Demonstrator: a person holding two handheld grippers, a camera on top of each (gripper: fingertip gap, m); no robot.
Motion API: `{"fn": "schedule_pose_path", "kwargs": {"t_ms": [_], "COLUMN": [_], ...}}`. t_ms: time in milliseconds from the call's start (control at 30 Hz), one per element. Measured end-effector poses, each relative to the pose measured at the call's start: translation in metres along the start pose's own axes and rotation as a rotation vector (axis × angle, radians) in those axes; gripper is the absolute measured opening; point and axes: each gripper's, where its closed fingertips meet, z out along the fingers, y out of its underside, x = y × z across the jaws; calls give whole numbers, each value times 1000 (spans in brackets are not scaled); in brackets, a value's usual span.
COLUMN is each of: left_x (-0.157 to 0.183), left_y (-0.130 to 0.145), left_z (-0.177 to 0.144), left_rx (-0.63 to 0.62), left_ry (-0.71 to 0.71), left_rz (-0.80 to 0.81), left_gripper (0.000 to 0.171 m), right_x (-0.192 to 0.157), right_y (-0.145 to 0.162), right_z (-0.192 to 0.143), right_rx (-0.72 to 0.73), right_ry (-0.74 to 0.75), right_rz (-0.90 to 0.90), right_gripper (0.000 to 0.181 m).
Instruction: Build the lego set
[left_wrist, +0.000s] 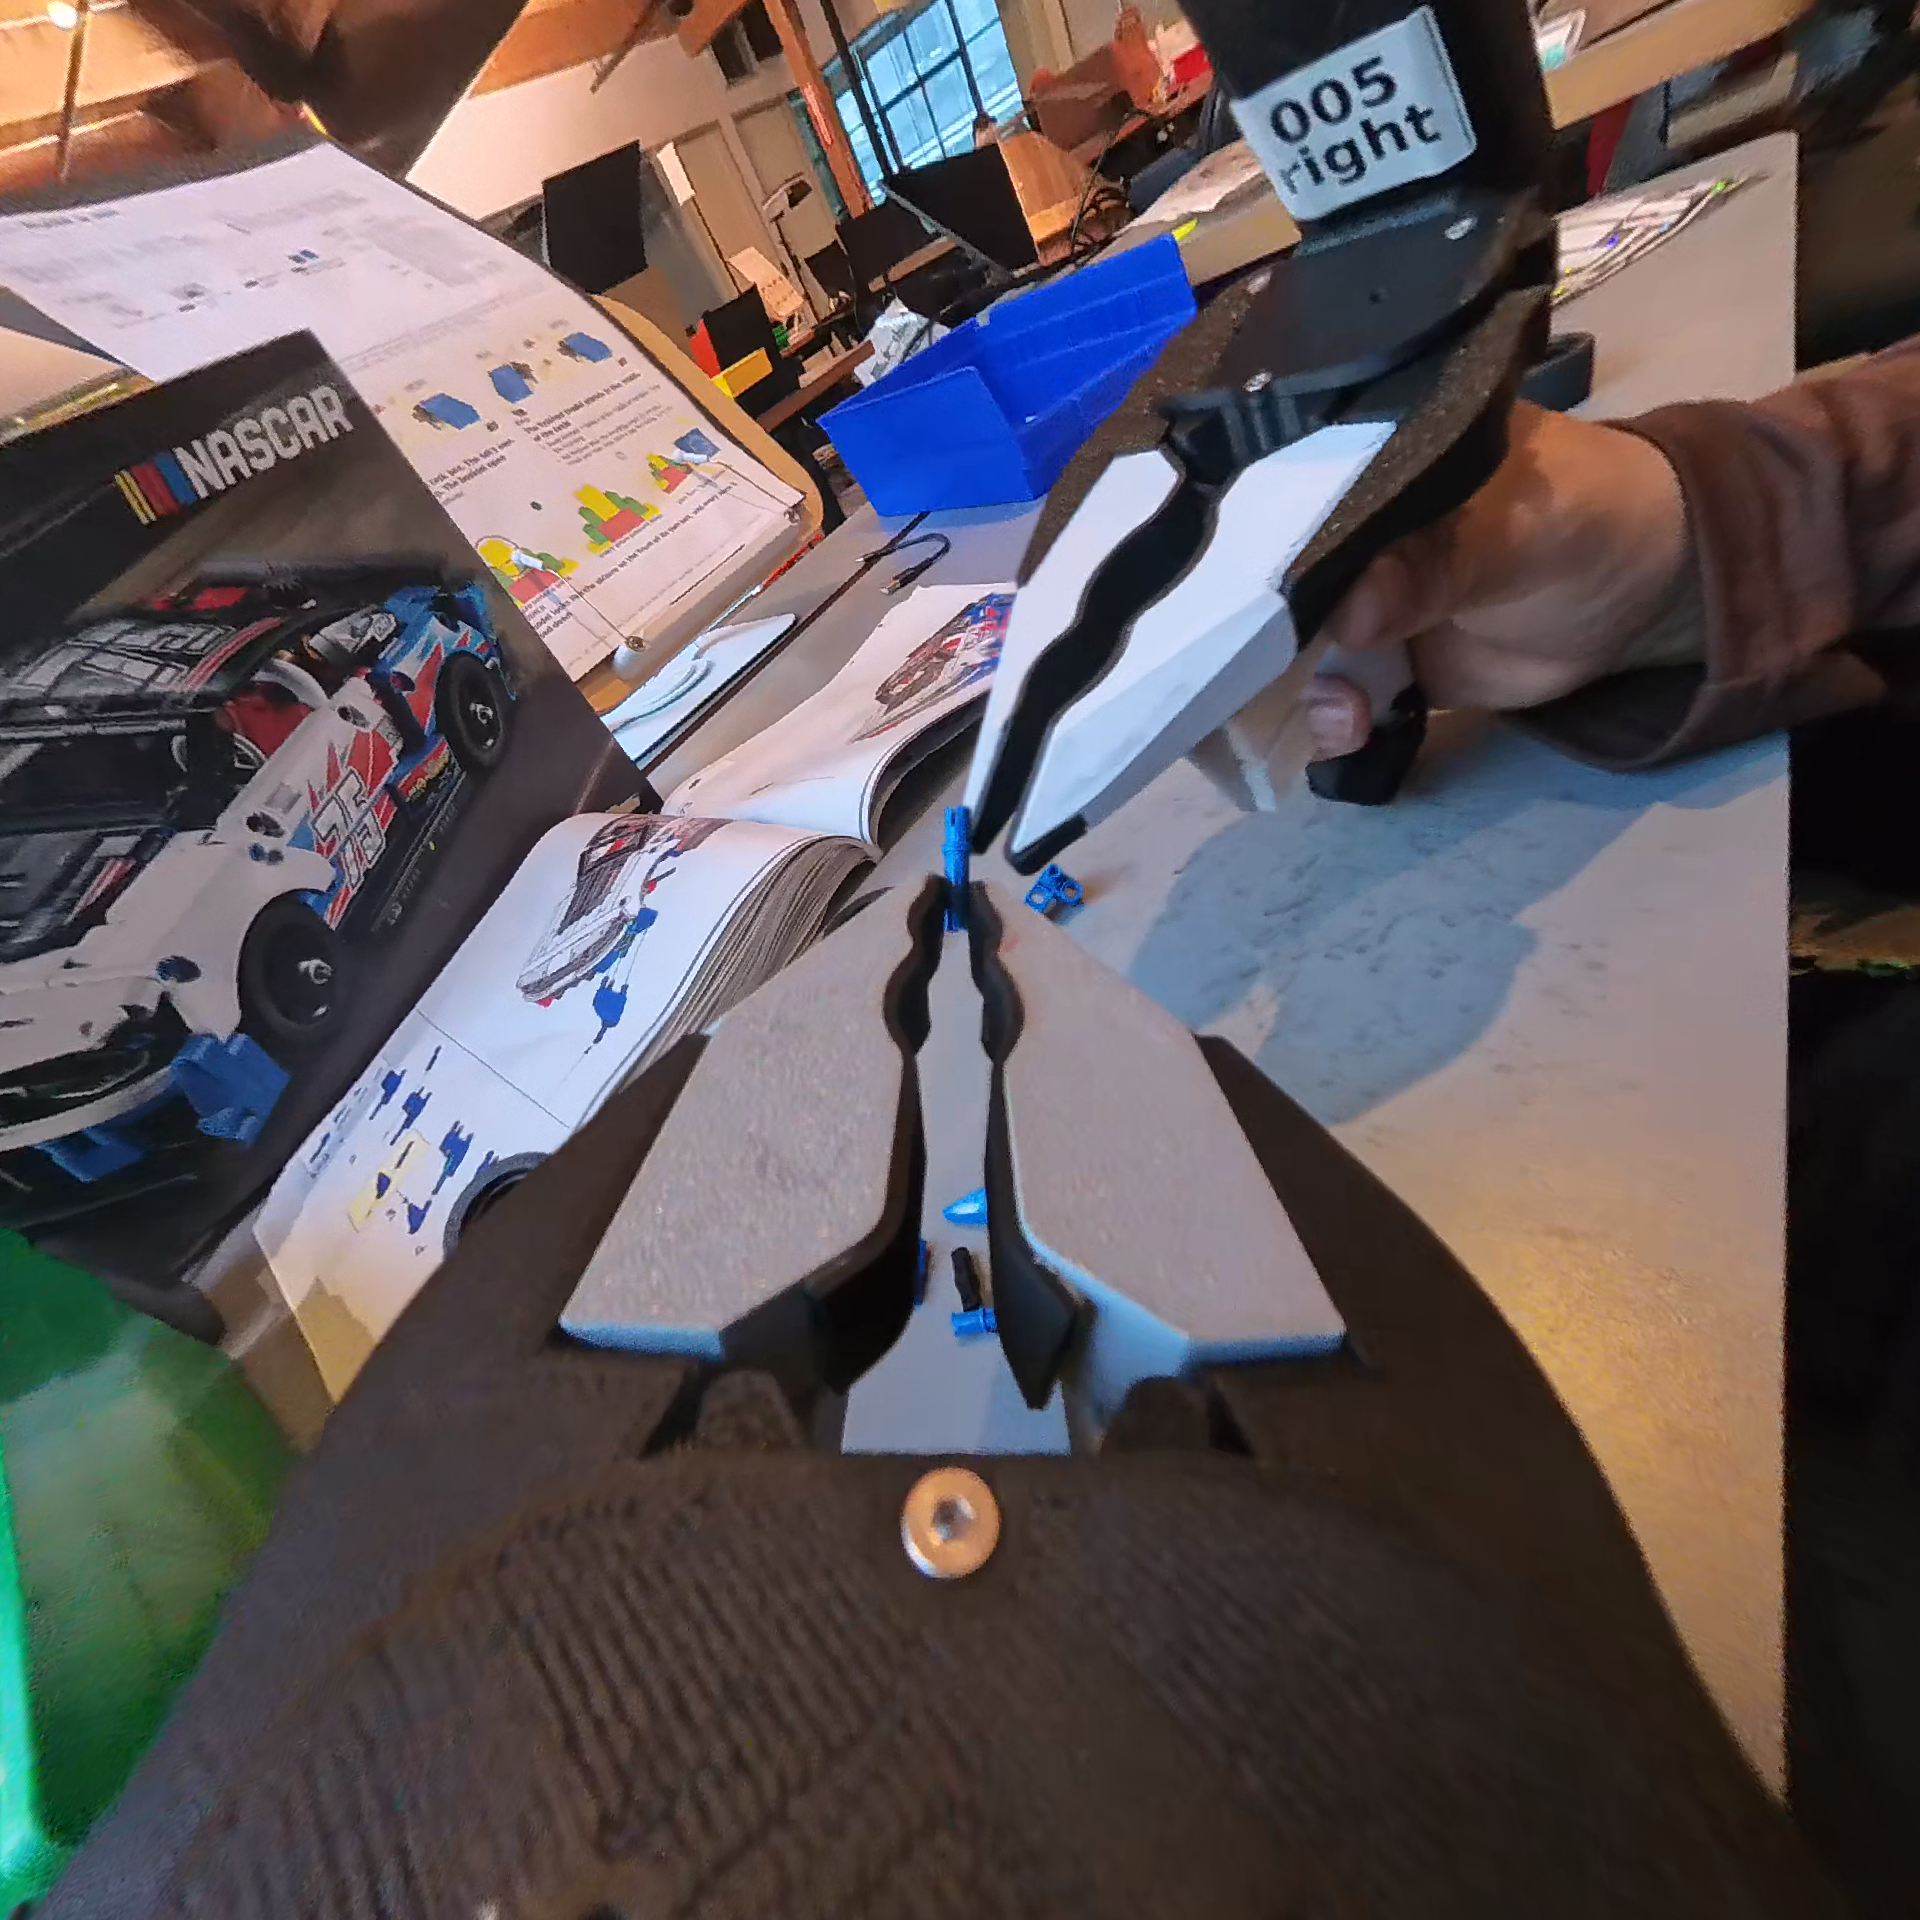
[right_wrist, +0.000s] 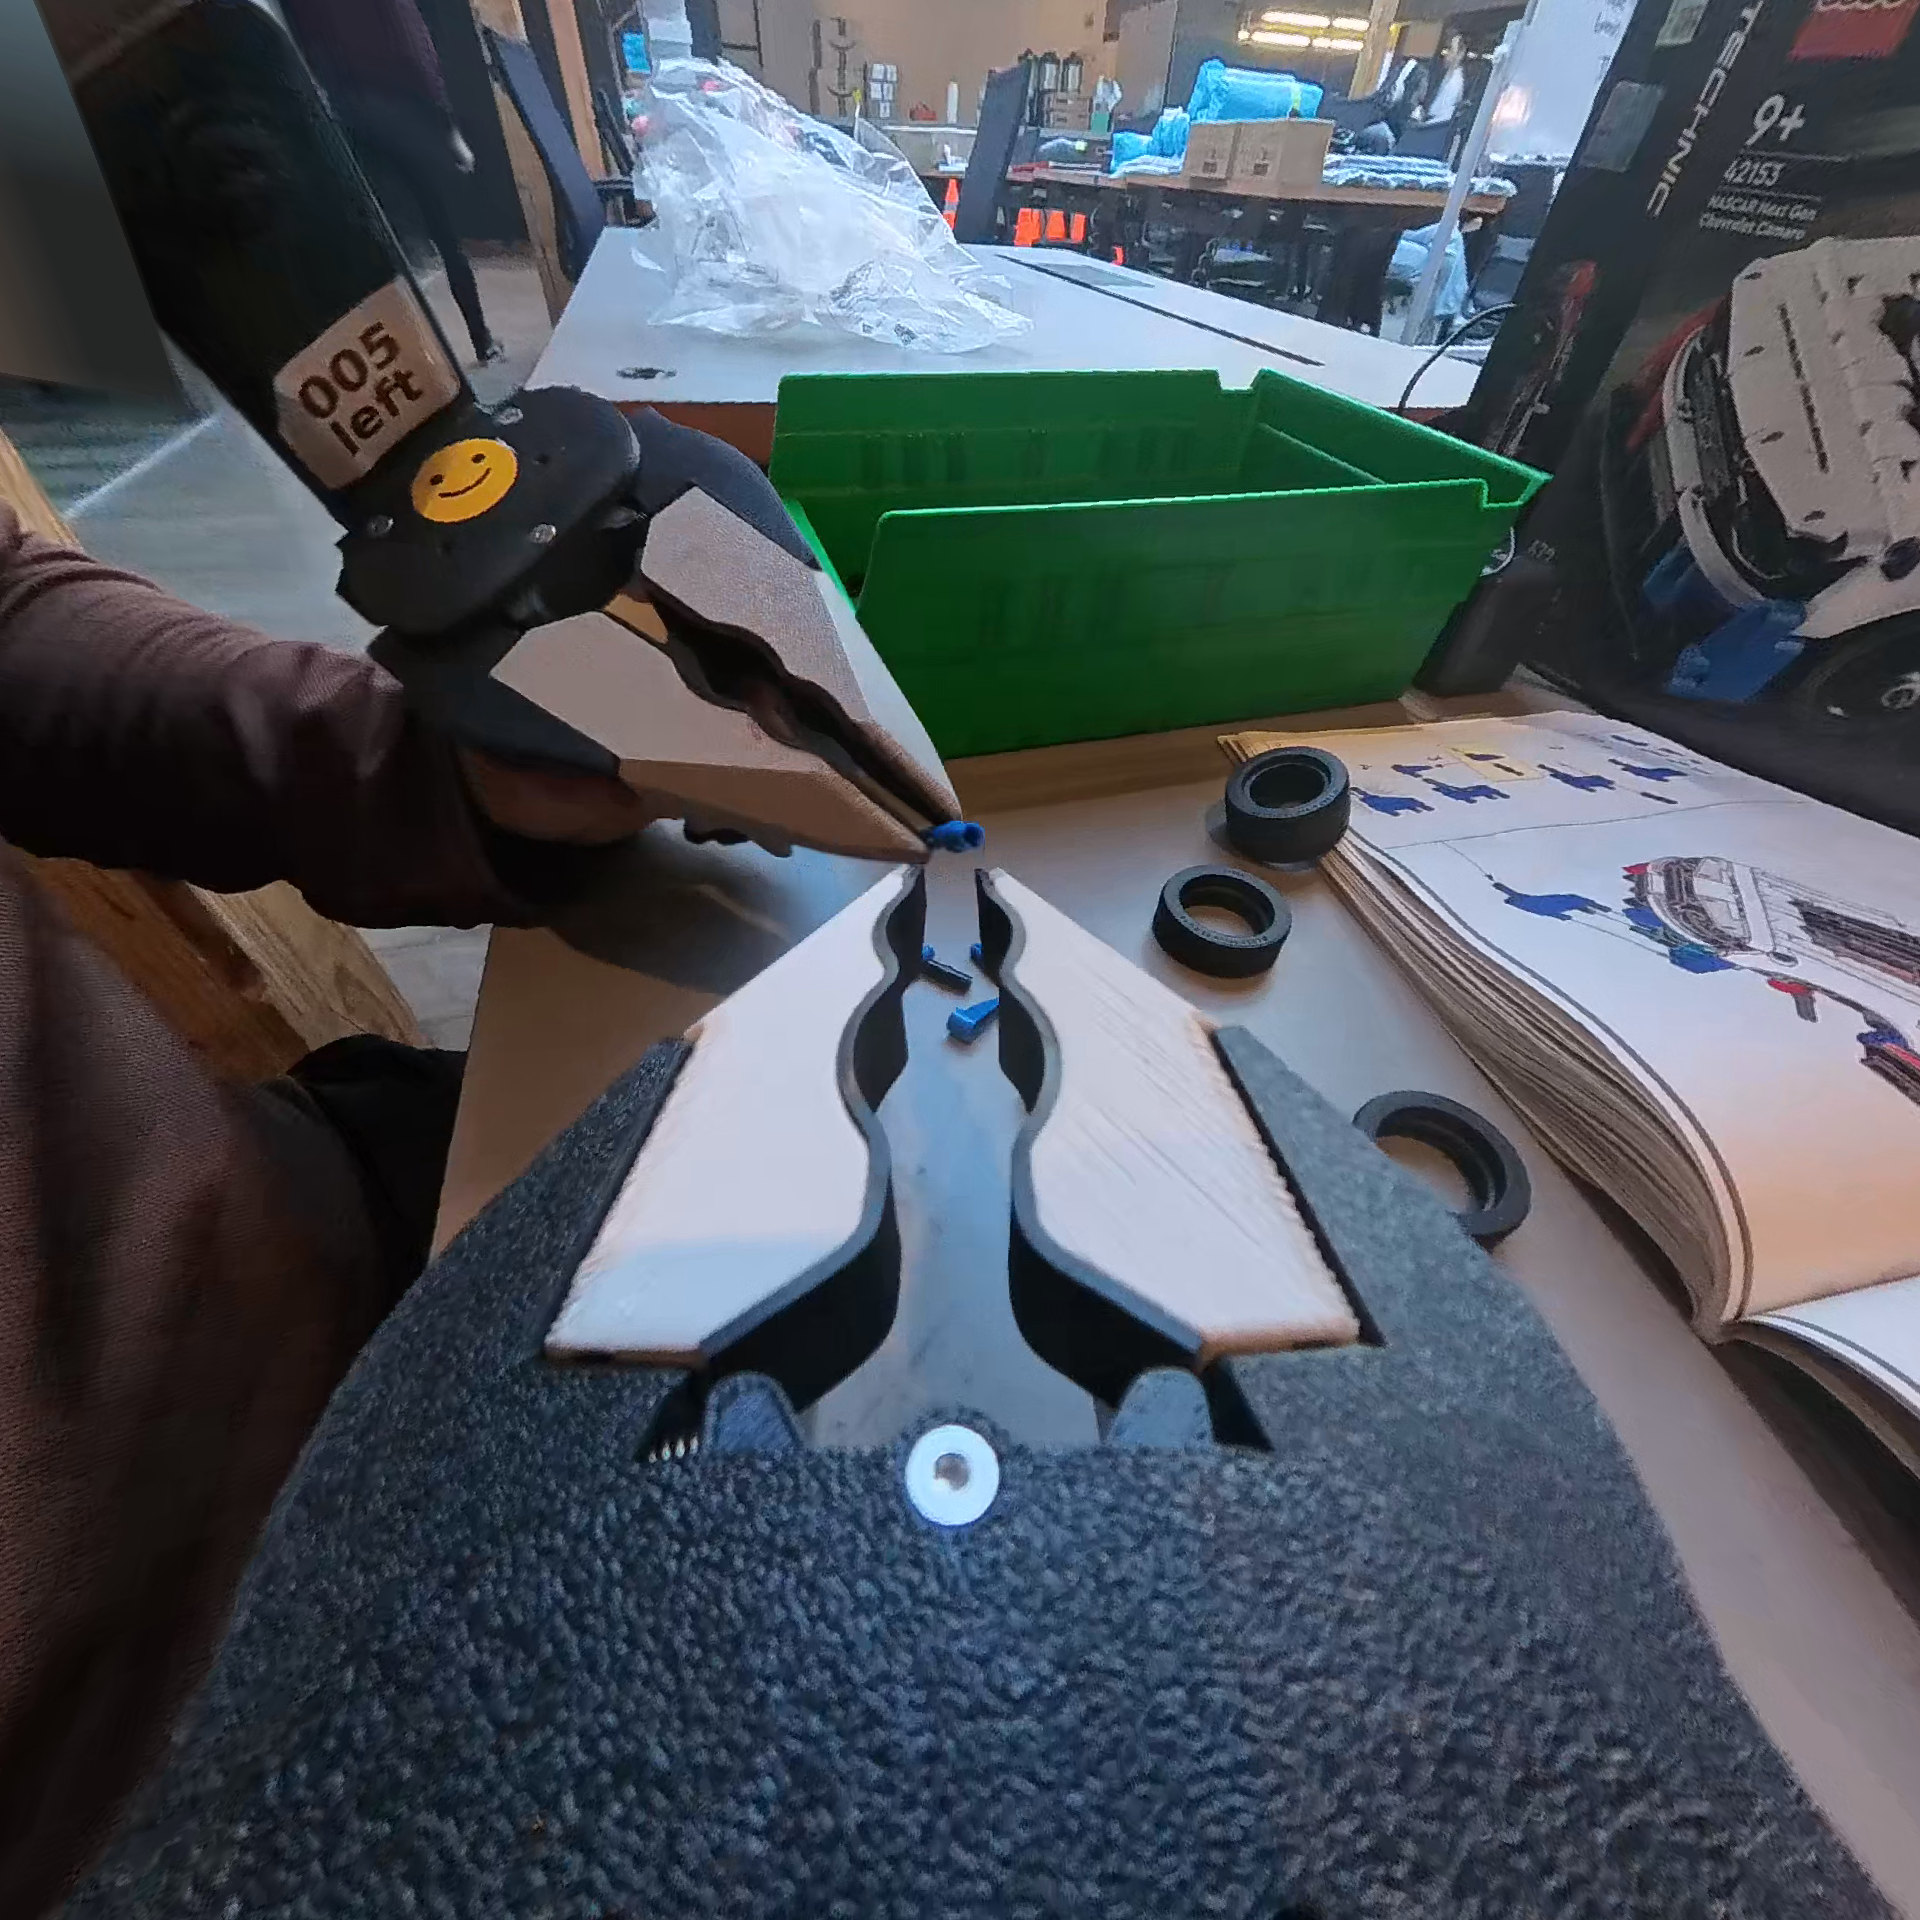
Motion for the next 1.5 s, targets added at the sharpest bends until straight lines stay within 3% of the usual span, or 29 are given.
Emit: {"fn": "schedule_pose_path", "kwargs": {"t_ms": [333, 633, 933, 1033, 1267, 1500], "left_x": [7, 13, 18, 17, 11, 24], "left_y": [-4, 7, 12, 12, 14, 9], "left_z": [5, 12, 18, 18, 22, 22], "left_rx": [15, -34, -68, -68, -114, -85], "left_ry": [30, 96, 126, 104, -56, -79], "left_rz": [-5, -59, -68, -38, 161, 324], "left_gripper": [1, 2, 6, 5, 39, 38], "right_x": [-1, -1, 1, 2, 8, -4], "right_y": [-8, 0, -3, -4, -3, 10], "right_z": [-5, -1, -1, -2, -9, -7], "right_rx": [55, -4, 27, 40, 66, -13], "right_ry": [-60, -8, -65, -121, -233, -349], "right_rz": [104, 2, 148, 256, 488, 595], "right_gripper": [5, 4, 4, 4, 4, 4]}}
